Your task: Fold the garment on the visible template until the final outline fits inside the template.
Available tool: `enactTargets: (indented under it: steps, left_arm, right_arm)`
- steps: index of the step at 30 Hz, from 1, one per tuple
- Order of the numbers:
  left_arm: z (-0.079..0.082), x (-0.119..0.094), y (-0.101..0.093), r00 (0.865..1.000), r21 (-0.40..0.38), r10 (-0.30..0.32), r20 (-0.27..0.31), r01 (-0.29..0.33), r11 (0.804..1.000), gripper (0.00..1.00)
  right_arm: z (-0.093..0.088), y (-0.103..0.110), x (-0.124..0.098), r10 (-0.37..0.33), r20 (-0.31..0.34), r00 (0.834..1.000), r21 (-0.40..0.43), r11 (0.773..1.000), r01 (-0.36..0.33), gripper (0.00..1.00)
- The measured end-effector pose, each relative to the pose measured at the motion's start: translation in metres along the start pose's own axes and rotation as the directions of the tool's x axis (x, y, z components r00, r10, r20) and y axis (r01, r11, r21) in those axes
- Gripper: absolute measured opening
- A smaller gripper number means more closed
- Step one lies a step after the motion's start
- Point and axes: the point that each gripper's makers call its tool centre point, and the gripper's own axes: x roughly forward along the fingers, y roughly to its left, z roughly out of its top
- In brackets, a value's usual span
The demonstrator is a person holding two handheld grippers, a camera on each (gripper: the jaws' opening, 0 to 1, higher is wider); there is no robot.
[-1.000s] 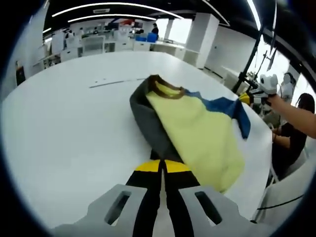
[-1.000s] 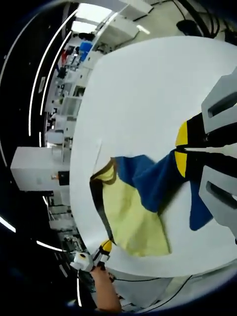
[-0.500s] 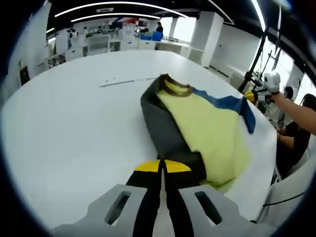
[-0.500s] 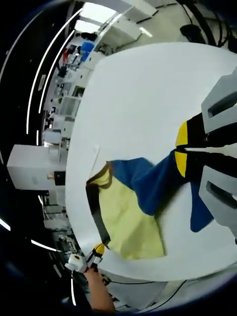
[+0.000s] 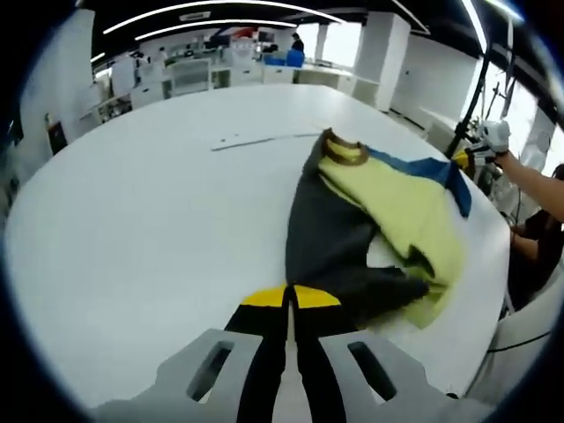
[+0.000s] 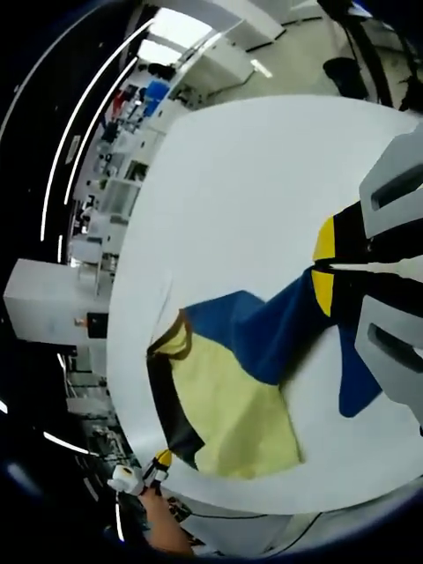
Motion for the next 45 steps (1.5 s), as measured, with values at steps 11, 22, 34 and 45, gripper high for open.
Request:
enactTargets:
  steps: [11, 22, 34, 45]
  left_arm:
    - [-0.001, -0.001, 0.028, 0.998, 0.001, 0.048, -0.036, -0.048, 0.999, 0.0]
    - [0.001, 0.004, 0.06, 0.992, 0.006, 0.099, -0.083, -0.099, 0.995, 0.0]
    - [0.003, 0.015, 0.085, 0.984, 0.019, 0.128, -0.126, -0.126, 0.992, 0.0]
    - [0.011, 0.019, 0.112, 0.967, 0.085, 0.188, -0.174, -0.176, 0.981, 0.0]
  right_arm:
    - [0.003, -0.013, 0.008, -0.012, -0.023, 1.0, -0.015, 1.0, 0.012, 0.0]
    - [0.003, -0.031, 0.017, -0.031, -0.053, 0.998, -0.02, 0.999, 0.03, 0.0]
    - [0.009, -0.044, 0.028, -0.042, -0.091, 0.995, -0.062, 0.997, 0.036, 0.0]
    - [0.008, -0.05, 0.037, -0.046, -0.113, 0.993, -0.068, 0.997, 0.039, 0.0]
